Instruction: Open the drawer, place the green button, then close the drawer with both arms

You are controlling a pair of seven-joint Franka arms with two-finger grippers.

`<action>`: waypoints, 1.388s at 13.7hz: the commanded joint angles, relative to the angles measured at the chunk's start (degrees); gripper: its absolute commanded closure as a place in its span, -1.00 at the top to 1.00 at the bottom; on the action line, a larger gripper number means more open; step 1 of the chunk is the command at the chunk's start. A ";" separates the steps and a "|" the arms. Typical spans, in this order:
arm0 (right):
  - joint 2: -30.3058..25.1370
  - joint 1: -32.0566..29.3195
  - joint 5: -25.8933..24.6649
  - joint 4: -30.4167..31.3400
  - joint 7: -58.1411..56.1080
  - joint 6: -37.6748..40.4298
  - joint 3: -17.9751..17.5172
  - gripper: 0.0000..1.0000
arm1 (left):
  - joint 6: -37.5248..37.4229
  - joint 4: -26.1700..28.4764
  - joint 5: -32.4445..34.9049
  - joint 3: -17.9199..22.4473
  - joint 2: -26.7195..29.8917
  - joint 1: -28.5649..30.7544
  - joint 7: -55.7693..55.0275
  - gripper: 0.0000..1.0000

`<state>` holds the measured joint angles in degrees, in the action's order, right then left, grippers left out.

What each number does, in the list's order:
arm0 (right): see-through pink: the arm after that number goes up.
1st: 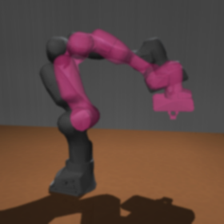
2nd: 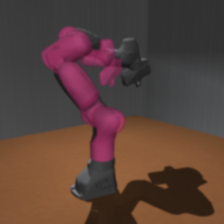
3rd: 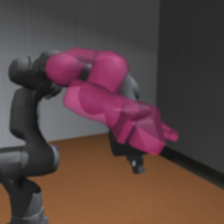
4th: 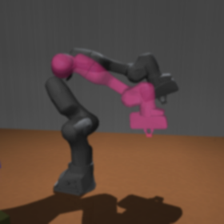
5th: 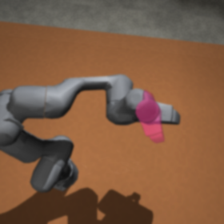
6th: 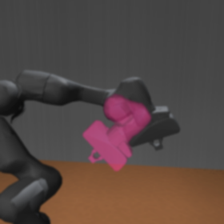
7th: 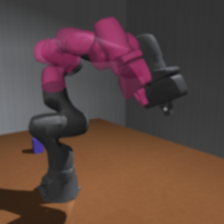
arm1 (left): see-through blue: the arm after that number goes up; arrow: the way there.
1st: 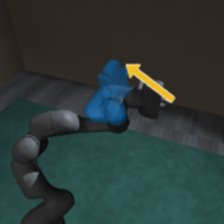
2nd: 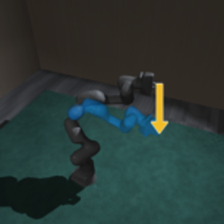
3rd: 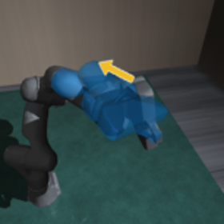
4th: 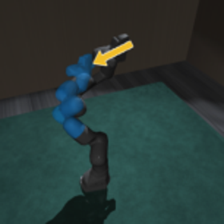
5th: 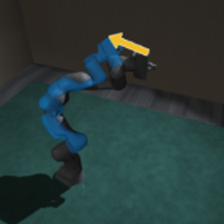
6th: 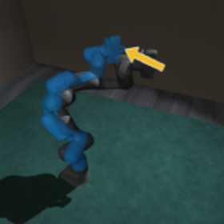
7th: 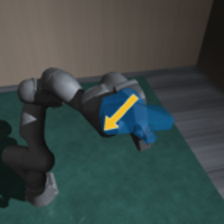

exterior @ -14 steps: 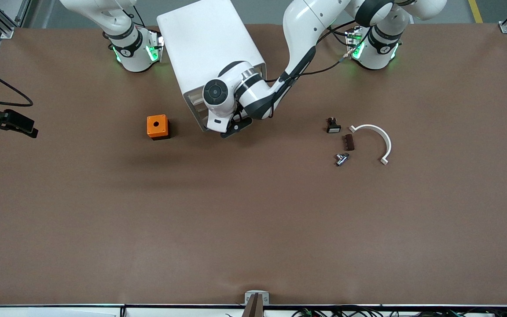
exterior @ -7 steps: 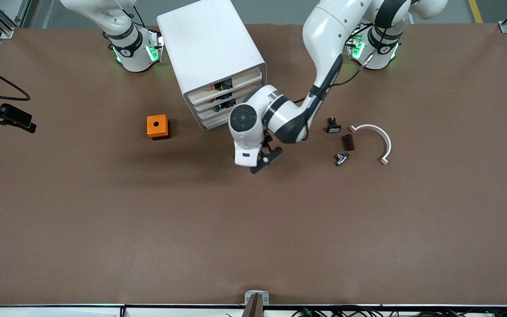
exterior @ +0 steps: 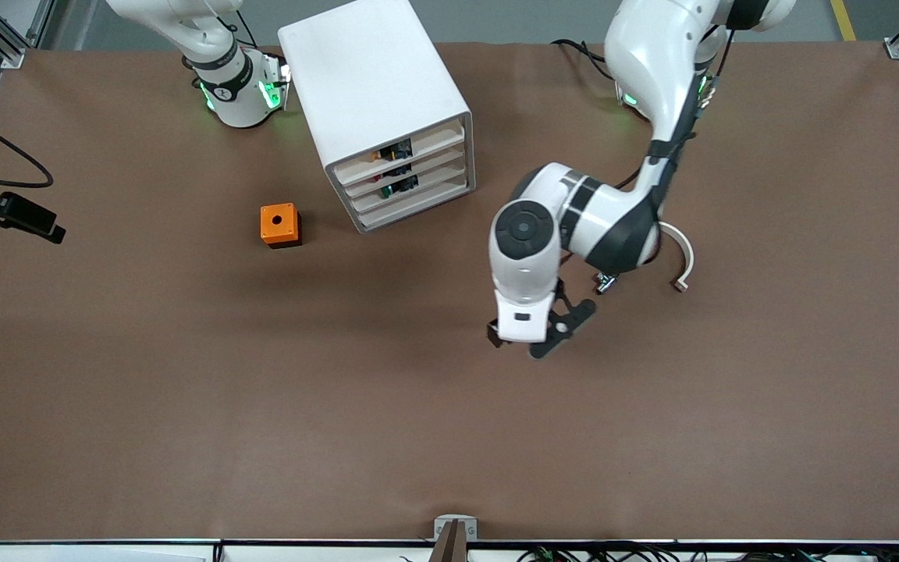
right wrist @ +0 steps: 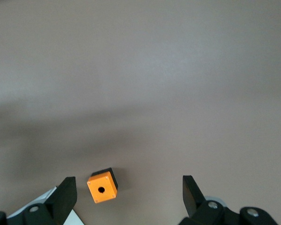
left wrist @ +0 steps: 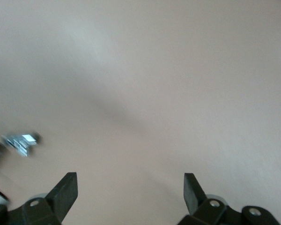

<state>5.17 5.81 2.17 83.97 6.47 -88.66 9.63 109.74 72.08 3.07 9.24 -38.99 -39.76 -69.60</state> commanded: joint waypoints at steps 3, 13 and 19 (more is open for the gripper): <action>-6.82 -1.07 1.35 9.78 0.83 -5.98 -0.58 1.00 | -6.63 1.48 1.94 -0.37 9.62 8.27 17.52 0.99; -6.93 -0.71 0.55 6.47 0.04 0.15 -0.84 1.00 | -21.05 1.48 1.06 -0.80 25.00 23.22 46.89 0.99; -6.93 -0.63 0.47 6.47 0.04 0.51 -0.84 1.00 | -25.89 3.49 -2.53 -0.89 29.48 28.06 57.17 0.99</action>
<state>-1.15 5.50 2.58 90.64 6.44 -88.99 9.18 84.06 72.59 2.32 9.16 -12.40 -13.48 -16.08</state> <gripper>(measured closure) 0.000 0.000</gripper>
